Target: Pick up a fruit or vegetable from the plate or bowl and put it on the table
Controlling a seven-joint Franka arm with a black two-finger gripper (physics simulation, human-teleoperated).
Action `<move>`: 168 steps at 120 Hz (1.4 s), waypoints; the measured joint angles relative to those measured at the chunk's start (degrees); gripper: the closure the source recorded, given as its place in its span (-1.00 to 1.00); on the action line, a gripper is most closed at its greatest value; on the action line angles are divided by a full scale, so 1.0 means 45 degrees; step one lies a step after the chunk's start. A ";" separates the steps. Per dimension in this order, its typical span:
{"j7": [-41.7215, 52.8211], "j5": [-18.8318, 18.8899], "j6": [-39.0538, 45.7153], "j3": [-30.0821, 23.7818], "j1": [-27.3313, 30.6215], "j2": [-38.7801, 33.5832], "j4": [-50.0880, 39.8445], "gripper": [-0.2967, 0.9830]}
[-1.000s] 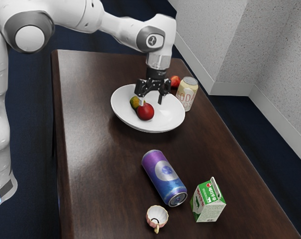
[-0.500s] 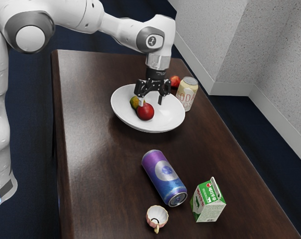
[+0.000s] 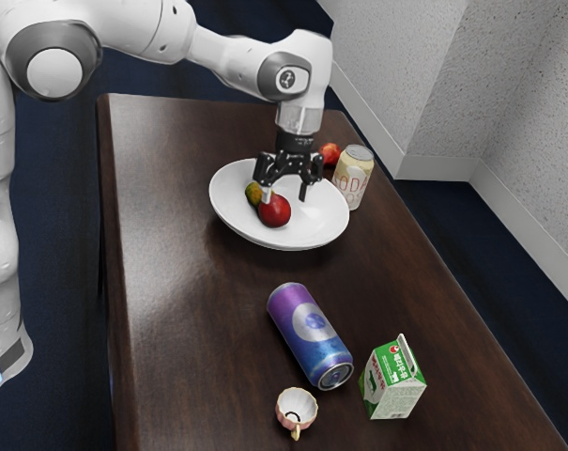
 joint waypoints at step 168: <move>0.0127 -0.0515 0.0164 0.0255 0.0176 -0.0083 -0.0922 -0.54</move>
